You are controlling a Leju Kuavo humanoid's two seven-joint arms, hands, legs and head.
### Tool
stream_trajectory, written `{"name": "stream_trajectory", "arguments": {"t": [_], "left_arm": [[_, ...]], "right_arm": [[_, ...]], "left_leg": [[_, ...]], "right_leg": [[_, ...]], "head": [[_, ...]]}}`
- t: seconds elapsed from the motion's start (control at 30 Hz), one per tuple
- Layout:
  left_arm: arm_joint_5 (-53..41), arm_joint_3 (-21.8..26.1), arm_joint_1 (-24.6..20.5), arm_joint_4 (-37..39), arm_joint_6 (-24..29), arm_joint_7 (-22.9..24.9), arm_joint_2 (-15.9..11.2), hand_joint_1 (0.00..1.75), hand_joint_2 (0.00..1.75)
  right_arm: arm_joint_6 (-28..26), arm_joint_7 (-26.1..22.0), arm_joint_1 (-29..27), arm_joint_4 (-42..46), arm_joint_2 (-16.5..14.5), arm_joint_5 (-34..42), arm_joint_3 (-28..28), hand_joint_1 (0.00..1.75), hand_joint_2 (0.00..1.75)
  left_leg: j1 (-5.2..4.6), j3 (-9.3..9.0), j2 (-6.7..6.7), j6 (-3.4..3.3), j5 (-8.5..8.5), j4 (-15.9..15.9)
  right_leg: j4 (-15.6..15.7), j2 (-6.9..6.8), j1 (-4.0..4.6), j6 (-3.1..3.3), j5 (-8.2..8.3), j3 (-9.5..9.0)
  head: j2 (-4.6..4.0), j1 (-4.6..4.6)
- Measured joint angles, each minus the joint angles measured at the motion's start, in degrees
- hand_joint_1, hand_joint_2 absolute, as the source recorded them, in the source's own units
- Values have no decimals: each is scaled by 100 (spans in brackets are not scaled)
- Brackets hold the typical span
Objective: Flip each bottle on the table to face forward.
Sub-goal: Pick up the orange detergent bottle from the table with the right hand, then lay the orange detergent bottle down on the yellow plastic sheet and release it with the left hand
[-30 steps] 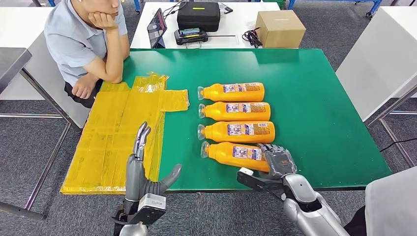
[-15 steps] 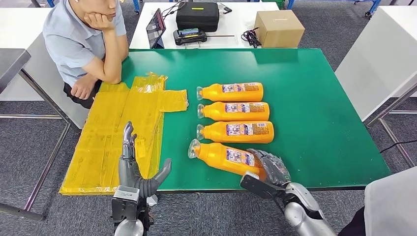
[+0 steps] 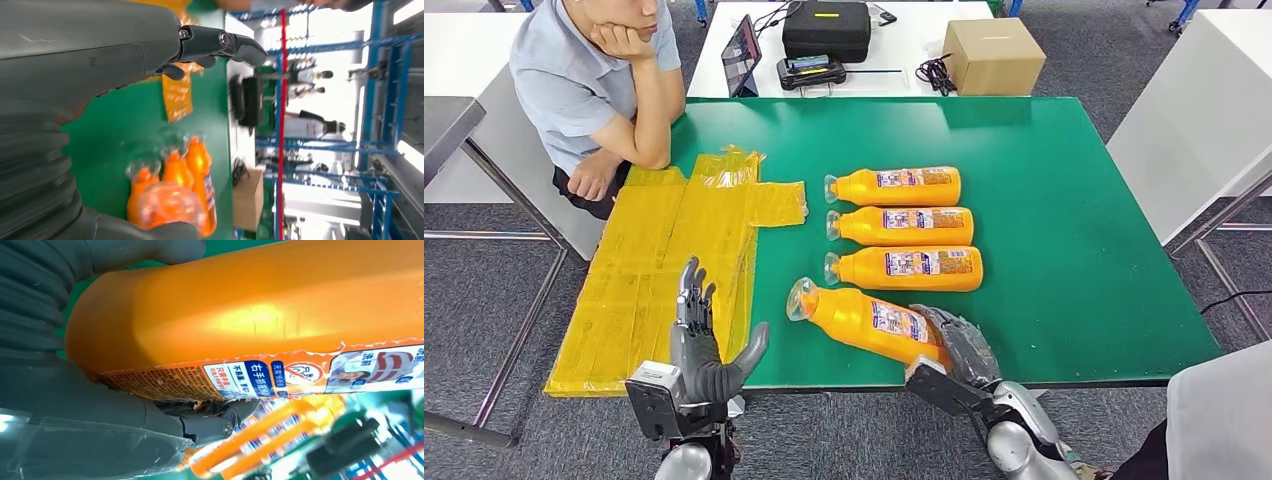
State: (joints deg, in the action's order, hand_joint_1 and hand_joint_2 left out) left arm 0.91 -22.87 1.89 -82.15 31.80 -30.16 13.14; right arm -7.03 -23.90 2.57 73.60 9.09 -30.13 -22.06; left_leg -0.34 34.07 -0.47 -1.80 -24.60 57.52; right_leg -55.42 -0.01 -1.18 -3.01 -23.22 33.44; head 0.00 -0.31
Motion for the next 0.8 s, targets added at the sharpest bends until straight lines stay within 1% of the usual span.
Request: {"name": "stream_trajectory", "arguments": {"t": [0.13,0.37,0.57,0.67,0.8], "left_arm": [[468,-4,10,121,-552,-54,-49,0,175],[672,-18,-4,379,-961,-347,-132,0,175],[680,-39,-46,523,-1271,-830,-156,0,175],[773,-52,-114,615,-1554,-852,-155,0,175],[978,-149,-268,834,-2073,-865,-139,0,175]], "right_arm": [[-1,-79,-23,129,-101,249,119,175,175],[235,-322,-33,319,-196,669,205,175,175],[855,-492,-12,516,-265,1259,196,175,175],[1074,-547,41,526,-297,1436,185,175,175],[1321,-621,157,520,-351,1584,136,175,175]], "left_leg": [[0,8,0,0,0,0],[-1,17,-1,0,0,0],[0,20,-1,0,1,0],[0,21,-1,-1,2,0],[0,21,-1,-2,5,0]], "right_leg": [[0,0,0,0,0,7],[0,0,-1,0,0,16],[-1,0,0,0,0,19],[-1,0,0,0,0,19],[-1,0,-1,-1,1,19]], "head": [[0,0],[0,1],[0,1],[0,0],[0,0]]}}
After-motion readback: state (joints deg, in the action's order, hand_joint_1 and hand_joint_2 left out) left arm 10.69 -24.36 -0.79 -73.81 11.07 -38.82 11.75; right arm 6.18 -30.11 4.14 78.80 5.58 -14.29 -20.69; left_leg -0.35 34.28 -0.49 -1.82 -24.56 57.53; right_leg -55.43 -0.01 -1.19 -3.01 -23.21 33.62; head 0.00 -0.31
